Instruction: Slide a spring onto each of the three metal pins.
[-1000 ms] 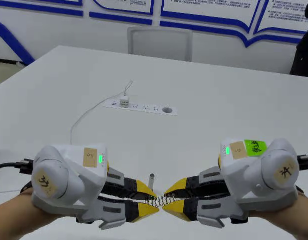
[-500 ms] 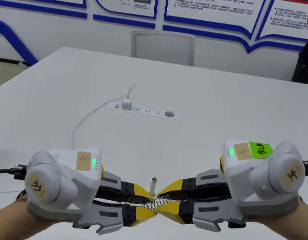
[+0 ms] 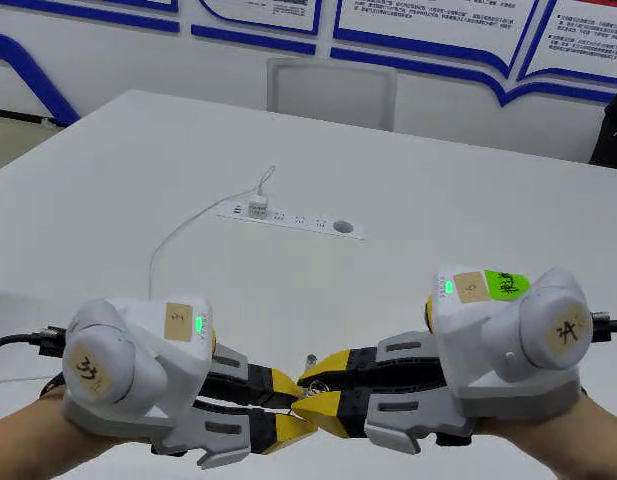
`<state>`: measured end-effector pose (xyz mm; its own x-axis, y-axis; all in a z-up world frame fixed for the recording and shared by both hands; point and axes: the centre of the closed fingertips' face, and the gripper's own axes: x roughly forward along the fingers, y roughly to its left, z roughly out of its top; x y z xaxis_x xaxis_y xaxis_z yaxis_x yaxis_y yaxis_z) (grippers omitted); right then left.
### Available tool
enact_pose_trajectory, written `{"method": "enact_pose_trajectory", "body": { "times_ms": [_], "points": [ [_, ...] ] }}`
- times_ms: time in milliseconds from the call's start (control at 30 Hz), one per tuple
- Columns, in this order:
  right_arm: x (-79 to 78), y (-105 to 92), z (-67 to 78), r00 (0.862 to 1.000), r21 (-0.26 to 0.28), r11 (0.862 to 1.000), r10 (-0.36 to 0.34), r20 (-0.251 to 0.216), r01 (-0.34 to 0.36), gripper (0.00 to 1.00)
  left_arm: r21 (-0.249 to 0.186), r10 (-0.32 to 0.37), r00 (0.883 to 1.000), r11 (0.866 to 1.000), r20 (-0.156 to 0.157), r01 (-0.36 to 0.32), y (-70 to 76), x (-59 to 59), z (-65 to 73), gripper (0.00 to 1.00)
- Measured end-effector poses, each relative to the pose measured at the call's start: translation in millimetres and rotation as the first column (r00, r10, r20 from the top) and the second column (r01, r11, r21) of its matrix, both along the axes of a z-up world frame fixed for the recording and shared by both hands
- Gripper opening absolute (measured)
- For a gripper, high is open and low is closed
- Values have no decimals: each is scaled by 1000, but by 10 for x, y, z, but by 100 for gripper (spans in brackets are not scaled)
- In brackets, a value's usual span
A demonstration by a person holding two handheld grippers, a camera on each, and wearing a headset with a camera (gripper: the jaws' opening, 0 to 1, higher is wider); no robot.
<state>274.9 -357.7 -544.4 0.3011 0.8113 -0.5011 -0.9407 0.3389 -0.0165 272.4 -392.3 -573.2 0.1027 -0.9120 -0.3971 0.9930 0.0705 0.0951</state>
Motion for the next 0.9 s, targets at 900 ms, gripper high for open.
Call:
{"method": "enact_pose_trajectory", "body": {
  "times_ms": [900],
  "points": [
    [297, -116, 61, 998, 22, 997, -70, -6, 70, 11, -72, 121, 981, 988, -152, -133, 194, 233, 58, 36]
  ]
}}
